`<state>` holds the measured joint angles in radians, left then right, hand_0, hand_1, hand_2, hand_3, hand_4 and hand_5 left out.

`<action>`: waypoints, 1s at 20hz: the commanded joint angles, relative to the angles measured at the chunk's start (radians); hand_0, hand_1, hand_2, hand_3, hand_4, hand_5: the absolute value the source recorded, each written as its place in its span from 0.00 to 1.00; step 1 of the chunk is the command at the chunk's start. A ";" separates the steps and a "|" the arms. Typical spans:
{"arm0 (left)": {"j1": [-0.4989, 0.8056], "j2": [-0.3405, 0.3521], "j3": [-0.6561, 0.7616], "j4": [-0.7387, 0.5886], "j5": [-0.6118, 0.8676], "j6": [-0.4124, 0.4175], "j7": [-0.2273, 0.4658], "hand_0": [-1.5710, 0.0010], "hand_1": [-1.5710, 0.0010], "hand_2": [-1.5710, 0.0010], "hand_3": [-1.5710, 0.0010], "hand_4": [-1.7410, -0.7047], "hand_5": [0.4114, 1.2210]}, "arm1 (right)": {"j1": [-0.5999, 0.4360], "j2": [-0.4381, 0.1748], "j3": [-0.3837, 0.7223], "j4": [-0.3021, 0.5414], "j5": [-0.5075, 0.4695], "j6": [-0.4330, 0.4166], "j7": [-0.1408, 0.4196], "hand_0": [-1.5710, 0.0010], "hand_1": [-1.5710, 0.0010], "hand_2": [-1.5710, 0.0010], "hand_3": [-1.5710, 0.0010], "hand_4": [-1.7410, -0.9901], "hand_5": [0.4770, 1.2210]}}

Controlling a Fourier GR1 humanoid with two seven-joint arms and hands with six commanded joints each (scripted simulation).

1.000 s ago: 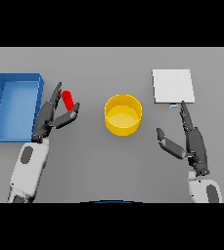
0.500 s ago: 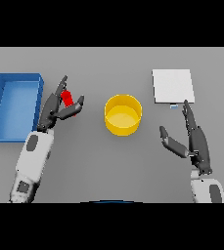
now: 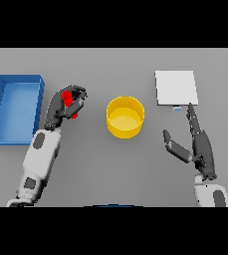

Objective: Pick up the red beaker and tilt it to pour out 1 green nut into yellow bowl. Pick up the yellow bowl and place it on the metallic measuring scale.

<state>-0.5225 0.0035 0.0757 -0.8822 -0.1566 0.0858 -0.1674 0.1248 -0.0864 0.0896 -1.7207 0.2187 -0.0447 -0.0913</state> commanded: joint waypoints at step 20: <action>-0.027 0.092 -0.194 -0.236 -0.115 0.008 0.173 0.01 0.01 0.00 0.01 0.01 0.88 | -0.006 -0.004 0.000 0.020 0.017 -0.008 -0.025 1.00 1.00 1.00 1.00 0.65 0.25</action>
<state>-0.5499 0.0948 -0.1182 -1.1179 -0.2692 0.0941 0.0029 0.1187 -0.0899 0.0899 -1.7010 0.2355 -0.0520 -0.1177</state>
